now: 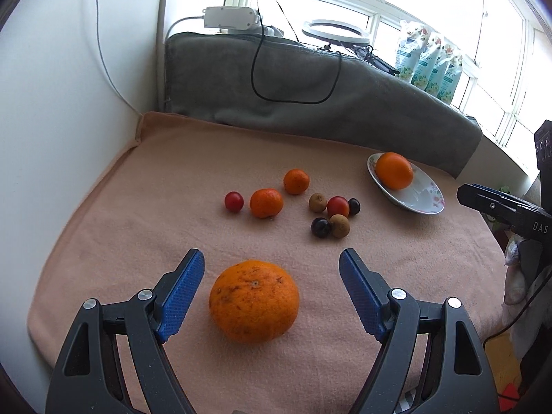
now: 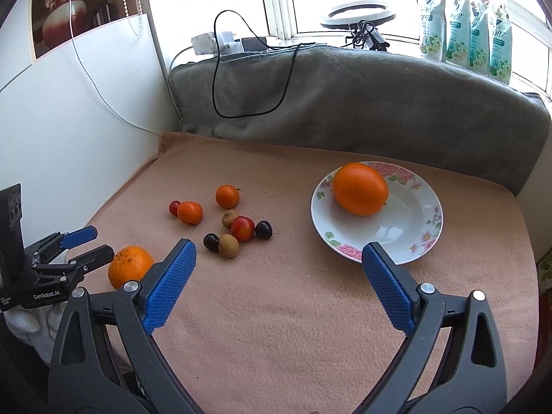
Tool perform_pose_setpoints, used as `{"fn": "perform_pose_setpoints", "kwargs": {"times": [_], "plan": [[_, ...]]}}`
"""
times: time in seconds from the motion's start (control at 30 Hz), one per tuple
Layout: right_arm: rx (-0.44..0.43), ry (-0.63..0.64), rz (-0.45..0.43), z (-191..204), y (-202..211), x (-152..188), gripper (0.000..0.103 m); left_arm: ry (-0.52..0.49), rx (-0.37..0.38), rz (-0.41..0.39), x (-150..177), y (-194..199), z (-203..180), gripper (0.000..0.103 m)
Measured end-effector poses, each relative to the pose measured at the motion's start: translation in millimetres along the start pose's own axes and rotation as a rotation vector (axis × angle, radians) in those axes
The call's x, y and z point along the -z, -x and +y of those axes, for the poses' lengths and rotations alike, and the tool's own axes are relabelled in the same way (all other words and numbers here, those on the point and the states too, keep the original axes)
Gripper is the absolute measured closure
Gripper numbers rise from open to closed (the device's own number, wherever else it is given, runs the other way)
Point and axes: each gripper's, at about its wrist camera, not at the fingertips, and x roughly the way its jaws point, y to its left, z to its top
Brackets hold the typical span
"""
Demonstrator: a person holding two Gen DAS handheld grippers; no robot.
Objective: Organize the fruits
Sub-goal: 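Open the right gripper and withdraw it from the plate, then move the right gripper to the large rough orange and close on it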
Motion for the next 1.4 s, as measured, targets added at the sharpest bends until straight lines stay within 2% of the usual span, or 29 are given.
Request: {"fn": "perform_pose_setpoints", "kwargs": {"times": [0.23,0.5,0.7,0.93,1.03,1.1,1.4], "plan": [[-0.06,0.044,0.032,26.3,-14.7,5.3,0.004,0.053,-0.006,0.033,20.0,0.8,15.0,0.022],[-0.149,0.08,0.073,54.9,-31.1,6.8,0.004,0.098,0.021,0.066,37.3,-2.9,23.0,0.022],[-0.207,0.112,0.125,79.4,-48.2,11.0,0.004,0.118,0.043,0.085,43.2,-8.8,26.6,0.023],[-0.281,0.079,0.204,96.2,-73.7,15.9,0.005,0.137,0.062,0.1,46.3,-15.8,32.4,0.023],[-0.294,0.096,0.226,104.8,-82.8,17.7,0.008,0.134,0.07,0.099,45.5,-18.1,32.5,0.024],[-0.309,0.099,0.244,110.4,-88.3,18.5,0.01,0.133,0.075,0.1,45.3,-19.8,32.5,0.029],[-0.351,0.099,0.301,124.4,-108.7,17.5,0.014,0.139,0.094,0.105,45.6,-26.2,35.0,0.029]]}}
